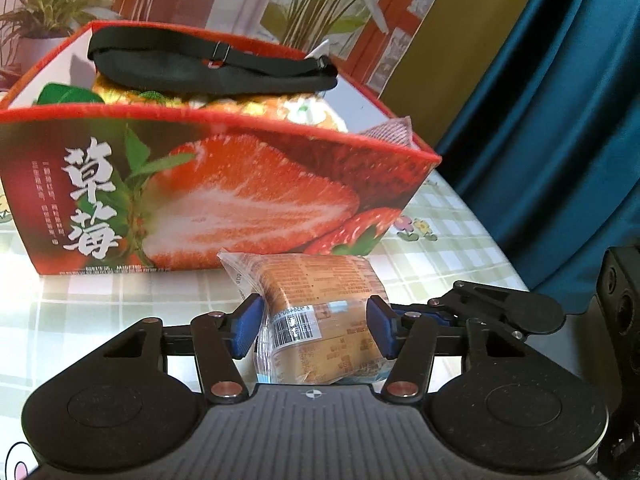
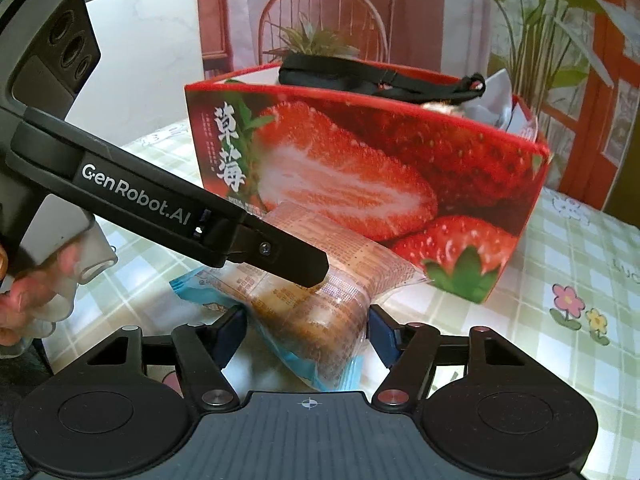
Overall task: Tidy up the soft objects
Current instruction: 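Close both grippers on the wrapped bread pastry, then lift the wrapped pastry with both grippers over the red box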
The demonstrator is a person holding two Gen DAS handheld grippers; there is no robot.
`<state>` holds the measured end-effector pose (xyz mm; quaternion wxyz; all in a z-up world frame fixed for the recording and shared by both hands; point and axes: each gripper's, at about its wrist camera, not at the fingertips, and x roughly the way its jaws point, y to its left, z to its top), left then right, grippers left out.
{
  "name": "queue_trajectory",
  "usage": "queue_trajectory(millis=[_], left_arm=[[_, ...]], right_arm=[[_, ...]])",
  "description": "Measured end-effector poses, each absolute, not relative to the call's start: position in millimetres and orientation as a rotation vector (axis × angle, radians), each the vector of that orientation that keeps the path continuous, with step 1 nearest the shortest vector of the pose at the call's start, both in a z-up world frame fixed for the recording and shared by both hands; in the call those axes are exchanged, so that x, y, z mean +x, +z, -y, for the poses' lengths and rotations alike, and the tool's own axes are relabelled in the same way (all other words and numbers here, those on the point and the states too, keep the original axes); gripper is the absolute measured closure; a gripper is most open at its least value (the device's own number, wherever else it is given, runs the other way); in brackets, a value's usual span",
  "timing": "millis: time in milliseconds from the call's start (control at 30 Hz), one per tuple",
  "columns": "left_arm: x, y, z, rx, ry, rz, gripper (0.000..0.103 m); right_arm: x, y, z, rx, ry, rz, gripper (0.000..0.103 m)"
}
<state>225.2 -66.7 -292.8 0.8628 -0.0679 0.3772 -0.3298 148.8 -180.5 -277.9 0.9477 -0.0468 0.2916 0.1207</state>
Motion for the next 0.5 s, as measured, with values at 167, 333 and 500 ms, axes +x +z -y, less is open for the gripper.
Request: queue_trajectory(millis=[167, 333, 500], left_arm=[[218.6, -280.4, 63.0, -0.152, -0.709, -0.756, 0.044], [212.5, -258.1, 62.2, -0.159, -0.731, -0.700, 0.044], [208.1, -235.2, 63.8, -0.155, -0.757, -0.635, 0.044]], right_arm=[[142.0, -266.8, 178.1, -0.109, 0.238, -0.572, 0.042], [135.8, -250.1, 177.5, -0.130, 0.227, -0.541, 0.042], [130.9, -229.8, 177.8, -0.163, 0.214, -0.503, 0.042]])
